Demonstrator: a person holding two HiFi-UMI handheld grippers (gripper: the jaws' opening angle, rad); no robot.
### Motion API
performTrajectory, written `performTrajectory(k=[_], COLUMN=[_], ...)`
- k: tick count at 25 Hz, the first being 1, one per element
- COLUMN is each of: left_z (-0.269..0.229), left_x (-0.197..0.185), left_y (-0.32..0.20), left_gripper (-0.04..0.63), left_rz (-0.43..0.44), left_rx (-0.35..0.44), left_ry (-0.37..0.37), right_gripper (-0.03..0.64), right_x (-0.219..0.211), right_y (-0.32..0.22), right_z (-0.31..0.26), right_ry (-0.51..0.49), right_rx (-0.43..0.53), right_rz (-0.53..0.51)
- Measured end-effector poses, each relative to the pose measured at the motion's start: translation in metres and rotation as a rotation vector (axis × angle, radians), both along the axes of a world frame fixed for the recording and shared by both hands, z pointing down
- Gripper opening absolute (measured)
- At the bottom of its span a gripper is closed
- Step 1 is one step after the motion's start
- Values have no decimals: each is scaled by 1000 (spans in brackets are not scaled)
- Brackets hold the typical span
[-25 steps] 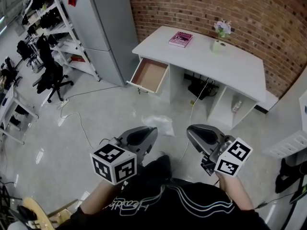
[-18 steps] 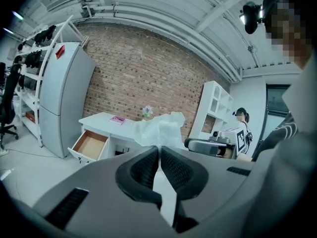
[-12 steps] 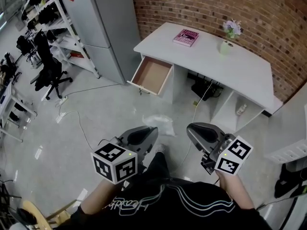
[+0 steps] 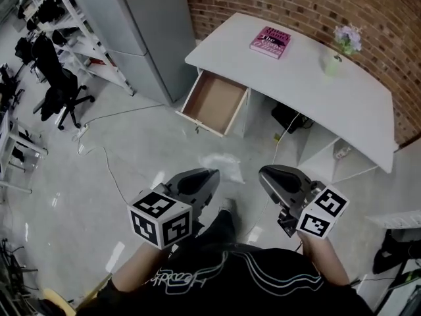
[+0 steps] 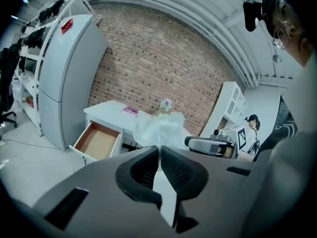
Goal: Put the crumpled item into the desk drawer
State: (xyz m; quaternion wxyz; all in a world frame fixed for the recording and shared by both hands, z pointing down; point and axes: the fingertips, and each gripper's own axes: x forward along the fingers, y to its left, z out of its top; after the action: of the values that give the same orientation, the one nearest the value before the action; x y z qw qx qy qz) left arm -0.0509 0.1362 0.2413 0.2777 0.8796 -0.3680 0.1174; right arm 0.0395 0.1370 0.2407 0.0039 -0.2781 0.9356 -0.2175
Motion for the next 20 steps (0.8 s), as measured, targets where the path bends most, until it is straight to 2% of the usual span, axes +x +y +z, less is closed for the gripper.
performTrajectory(k=[5, 10, 14, 20], left_z=[30, 69, 103, 142], left_x=[-32, -49, -64, -77], left_y=[-103, -185, -232, -270], left_gripper=[32, 32, 32, 32], left_rz=[-5, -1, -5, -18], left_rx=[-22, -78, -103, -110], left_ry=[-45, -48, -67, -131], right_gripper=[54, 54, 54, 54], right_x=[-30, -46, -54, -66], right_y=[-101, -181, -220, -242], right_z=[26, 60, 89, 124], right_ry=[22, 66, 98, 118], right_rx=[-49, -99, -129, -169], right_rz=[6, 10, 14, -10])
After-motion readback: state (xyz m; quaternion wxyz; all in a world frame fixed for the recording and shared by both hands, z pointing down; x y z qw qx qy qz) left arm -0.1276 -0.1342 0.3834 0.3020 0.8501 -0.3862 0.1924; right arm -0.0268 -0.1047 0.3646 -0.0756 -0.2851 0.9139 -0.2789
